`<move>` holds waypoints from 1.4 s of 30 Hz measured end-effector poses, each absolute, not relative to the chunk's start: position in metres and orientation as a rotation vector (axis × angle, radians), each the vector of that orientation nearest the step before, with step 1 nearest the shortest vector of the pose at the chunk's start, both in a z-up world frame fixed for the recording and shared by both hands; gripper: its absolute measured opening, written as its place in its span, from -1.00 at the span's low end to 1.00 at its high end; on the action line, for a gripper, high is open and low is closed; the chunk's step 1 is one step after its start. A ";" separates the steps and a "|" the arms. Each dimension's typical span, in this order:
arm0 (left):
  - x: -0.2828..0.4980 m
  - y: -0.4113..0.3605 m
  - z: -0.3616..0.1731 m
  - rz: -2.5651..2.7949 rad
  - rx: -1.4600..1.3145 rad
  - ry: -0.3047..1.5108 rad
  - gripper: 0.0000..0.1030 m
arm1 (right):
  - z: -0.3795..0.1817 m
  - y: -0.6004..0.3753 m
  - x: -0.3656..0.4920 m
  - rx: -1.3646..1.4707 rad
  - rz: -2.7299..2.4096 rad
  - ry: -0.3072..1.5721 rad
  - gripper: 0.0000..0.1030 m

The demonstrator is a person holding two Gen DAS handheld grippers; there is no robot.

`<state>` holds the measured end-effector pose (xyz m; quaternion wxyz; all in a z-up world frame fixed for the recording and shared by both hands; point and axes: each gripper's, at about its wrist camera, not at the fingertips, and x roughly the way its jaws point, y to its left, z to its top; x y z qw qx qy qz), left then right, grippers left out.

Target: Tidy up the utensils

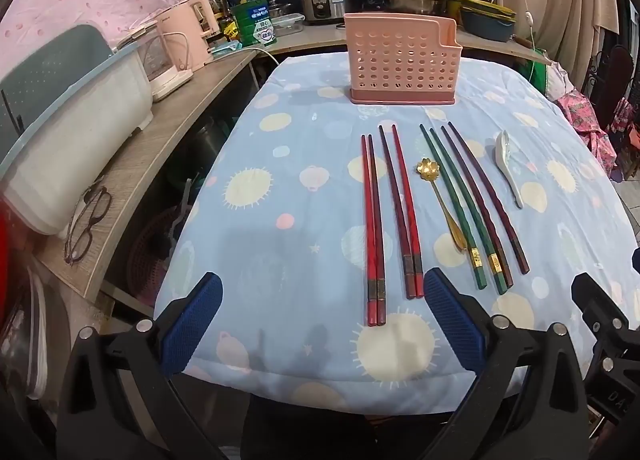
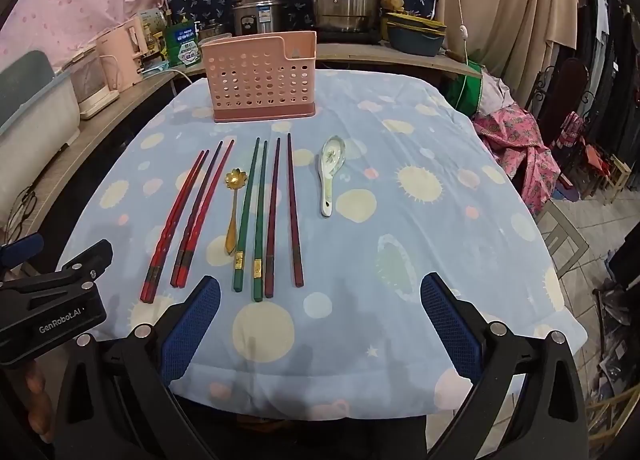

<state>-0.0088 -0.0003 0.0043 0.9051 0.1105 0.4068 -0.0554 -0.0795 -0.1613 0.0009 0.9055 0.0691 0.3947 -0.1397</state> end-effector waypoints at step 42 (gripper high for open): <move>-0.010 -0.002 -0.007 -0.138 0.212 0.882 0.86 | 0.002 -0.160 -0.081 0.135 -0.296 0.810 0.87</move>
